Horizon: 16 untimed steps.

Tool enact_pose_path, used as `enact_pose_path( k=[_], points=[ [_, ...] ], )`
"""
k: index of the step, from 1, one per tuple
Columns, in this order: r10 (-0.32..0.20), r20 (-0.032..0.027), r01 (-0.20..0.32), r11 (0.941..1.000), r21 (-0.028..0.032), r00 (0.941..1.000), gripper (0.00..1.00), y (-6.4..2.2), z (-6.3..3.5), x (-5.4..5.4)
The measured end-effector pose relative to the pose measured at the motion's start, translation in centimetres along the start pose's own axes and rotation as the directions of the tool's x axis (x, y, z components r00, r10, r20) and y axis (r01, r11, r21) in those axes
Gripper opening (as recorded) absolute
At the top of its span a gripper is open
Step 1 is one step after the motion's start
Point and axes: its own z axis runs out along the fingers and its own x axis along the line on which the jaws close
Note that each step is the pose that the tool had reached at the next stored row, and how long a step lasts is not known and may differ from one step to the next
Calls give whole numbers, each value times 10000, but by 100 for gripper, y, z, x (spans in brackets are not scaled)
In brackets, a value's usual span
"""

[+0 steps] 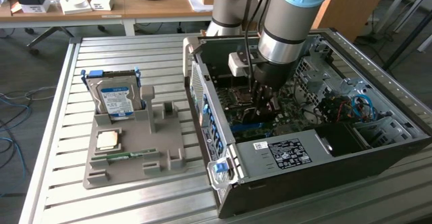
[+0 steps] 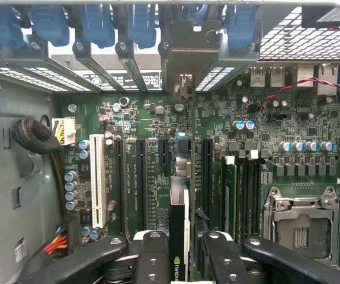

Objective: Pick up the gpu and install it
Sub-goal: 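Insert the gpu into the slot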

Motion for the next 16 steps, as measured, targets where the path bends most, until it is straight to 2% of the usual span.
enact_pose_path(
  k=[16],
  points=[
    [-2,1,2,10000,0,10000,26,-7,-2,-14]
  ],
)
